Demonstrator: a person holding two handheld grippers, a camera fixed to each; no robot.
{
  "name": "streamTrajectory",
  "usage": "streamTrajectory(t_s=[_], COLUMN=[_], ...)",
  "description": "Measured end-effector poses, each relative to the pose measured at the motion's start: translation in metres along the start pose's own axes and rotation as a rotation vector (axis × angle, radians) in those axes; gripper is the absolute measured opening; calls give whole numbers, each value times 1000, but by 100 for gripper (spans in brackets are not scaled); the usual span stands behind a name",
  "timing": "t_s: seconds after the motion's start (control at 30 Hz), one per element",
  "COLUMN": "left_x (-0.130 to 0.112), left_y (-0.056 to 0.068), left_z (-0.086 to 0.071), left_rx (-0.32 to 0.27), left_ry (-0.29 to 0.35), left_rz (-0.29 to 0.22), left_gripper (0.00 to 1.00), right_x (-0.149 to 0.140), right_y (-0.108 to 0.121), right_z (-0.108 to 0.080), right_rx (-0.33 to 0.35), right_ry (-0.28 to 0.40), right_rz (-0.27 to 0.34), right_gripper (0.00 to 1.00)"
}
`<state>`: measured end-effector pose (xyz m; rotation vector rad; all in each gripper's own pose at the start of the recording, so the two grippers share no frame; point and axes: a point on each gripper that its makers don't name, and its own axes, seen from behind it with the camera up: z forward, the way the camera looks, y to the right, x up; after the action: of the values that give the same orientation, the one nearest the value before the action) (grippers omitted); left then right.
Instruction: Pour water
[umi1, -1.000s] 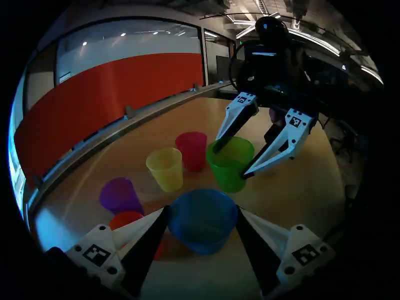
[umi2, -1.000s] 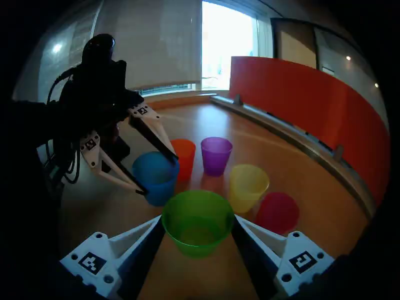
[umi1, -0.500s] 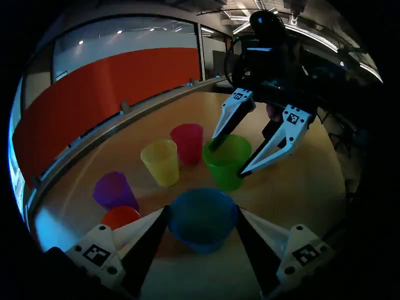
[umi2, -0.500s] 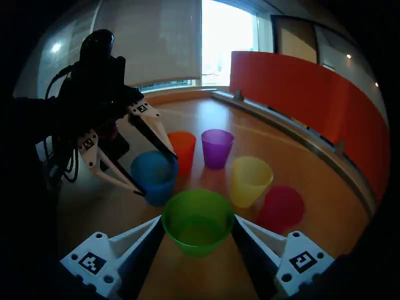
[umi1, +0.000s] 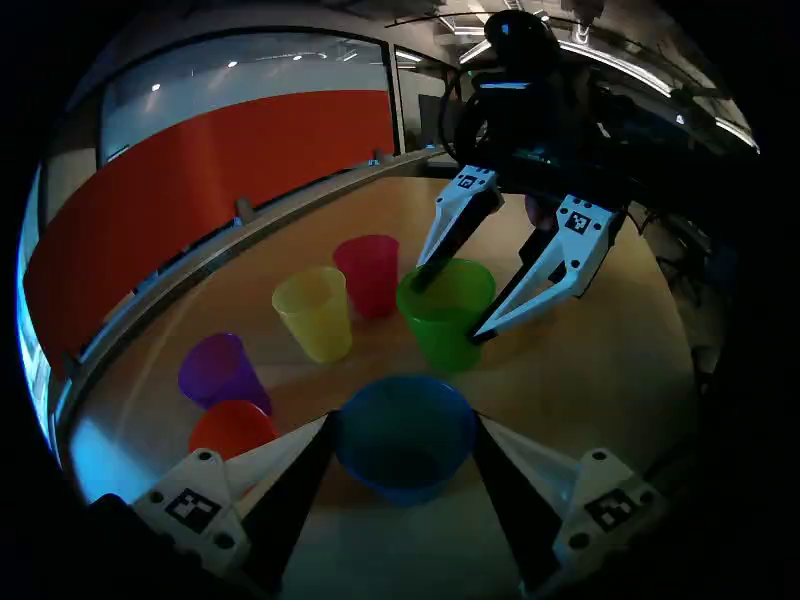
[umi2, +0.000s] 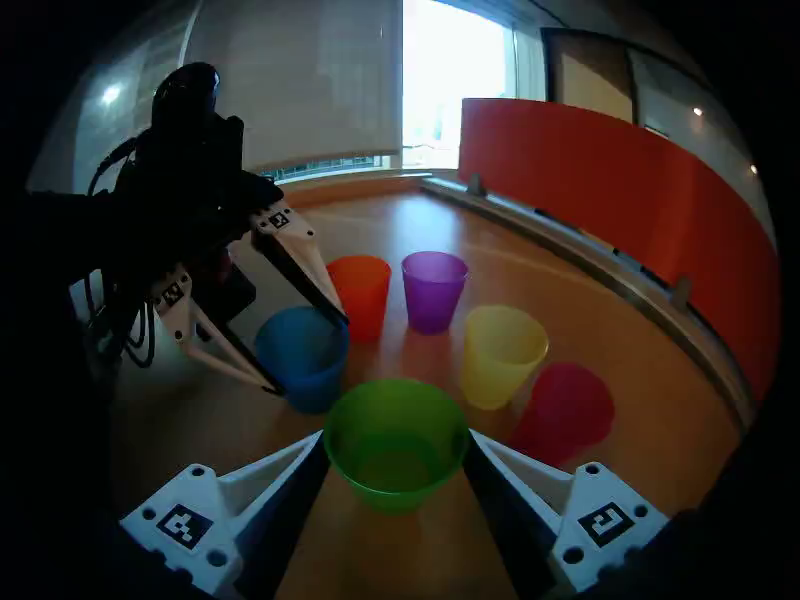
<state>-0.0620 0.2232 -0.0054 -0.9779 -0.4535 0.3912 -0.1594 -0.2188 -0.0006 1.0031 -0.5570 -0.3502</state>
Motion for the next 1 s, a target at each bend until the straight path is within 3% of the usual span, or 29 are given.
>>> streamTrajectory(t_s=[0.4,1.0], left_x=[-5,-17], left_y=[4,1], left_z=[-3,-2], left_rx=[-8,6], left_ry=[-1,-44], left_rz=[21,-13], left_gripper=[92,98], right_x=[-5,-15], right_y=[-1,-4], right_z=[4,3], right_rx=[-5,-11], right_ry=[-6,-10], right_rz=[2,1], right_gripper=[91,92])
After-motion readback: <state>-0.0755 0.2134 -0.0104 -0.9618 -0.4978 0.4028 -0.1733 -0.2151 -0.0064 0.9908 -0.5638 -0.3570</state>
